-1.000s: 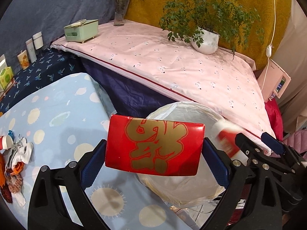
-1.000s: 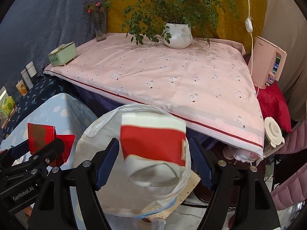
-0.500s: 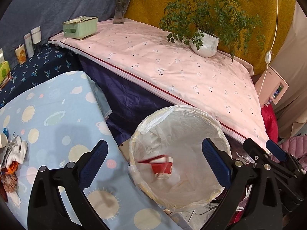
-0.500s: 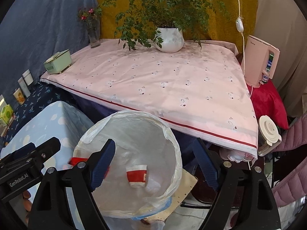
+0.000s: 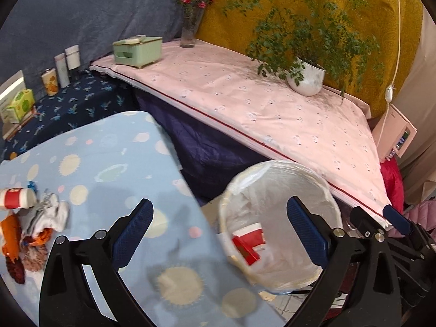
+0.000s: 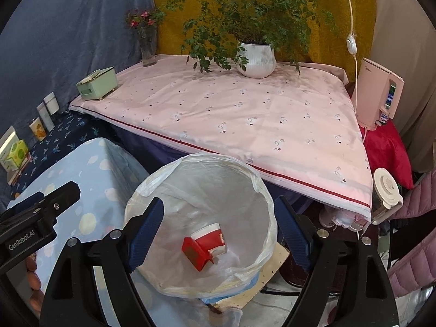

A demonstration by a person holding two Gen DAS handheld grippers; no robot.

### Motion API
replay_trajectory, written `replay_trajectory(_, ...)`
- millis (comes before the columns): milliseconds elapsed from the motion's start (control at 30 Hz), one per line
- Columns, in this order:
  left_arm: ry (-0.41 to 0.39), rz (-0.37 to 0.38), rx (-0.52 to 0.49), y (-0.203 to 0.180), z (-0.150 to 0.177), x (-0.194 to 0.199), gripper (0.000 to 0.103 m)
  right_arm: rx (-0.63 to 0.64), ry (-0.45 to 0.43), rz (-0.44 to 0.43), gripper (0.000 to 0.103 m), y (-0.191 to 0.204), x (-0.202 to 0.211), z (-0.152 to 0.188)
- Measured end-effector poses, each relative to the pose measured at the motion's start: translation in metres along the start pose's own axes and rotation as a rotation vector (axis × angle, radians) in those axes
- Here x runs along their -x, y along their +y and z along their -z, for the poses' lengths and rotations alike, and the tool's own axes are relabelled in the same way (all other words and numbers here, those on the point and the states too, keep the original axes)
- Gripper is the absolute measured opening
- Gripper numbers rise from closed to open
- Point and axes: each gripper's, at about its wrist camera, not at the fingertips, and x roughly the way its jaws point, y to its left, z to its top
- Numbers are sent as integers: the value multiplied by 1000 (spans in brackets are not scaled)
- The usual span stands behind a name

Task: Collect trash
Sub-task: 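Open the left tool over the bin while the right tool drops the cup in, then grasp the dark red scrunchie with the left tool while the right tool grasps the orange plastic bag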

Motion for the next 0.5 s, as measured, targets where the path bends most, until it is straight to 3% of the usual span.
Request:
replay_trajectory(267, -43, -136, 73, 65, 17, 34, 94, 93, -6, -77, 80, 63, 18, 10)
replay_trajectory(500, -55, -293, 164, 144, 42, 67, 94, 168, 7, -170, 80, 125, 30, 23)
